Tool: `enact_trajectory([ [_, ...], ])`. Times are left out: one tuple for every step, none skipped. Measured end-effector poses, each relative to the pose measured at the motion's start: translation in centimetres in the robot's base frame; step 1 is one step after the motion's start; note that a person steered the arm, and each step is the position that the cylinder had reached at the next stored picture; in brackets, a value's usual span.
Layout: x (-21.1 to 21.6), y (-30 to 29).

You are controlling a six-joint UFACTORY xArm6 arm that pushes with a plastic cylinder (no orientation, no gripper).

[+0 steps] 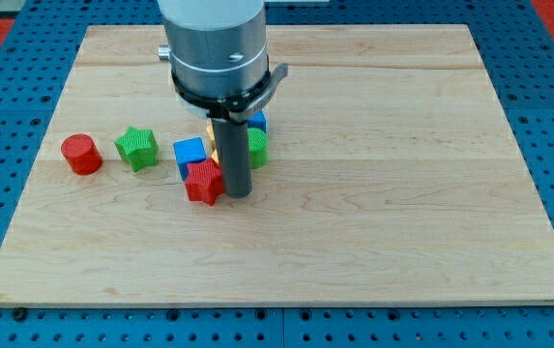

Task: Push the red star into top right of green star

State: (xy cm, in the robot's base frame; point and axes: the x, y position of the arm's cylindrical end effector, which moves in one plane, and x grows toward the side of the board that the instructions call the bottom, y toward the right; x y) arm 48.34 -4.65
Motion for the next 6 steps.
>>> enact_trajectory([
  [-2.3, -3.1],
  [-2.0, -1.4],
  [2.5, 0.0],
  [4.1, -4.9],
  [-1.9, -5.7],
  [-4.9, -8.2],
])
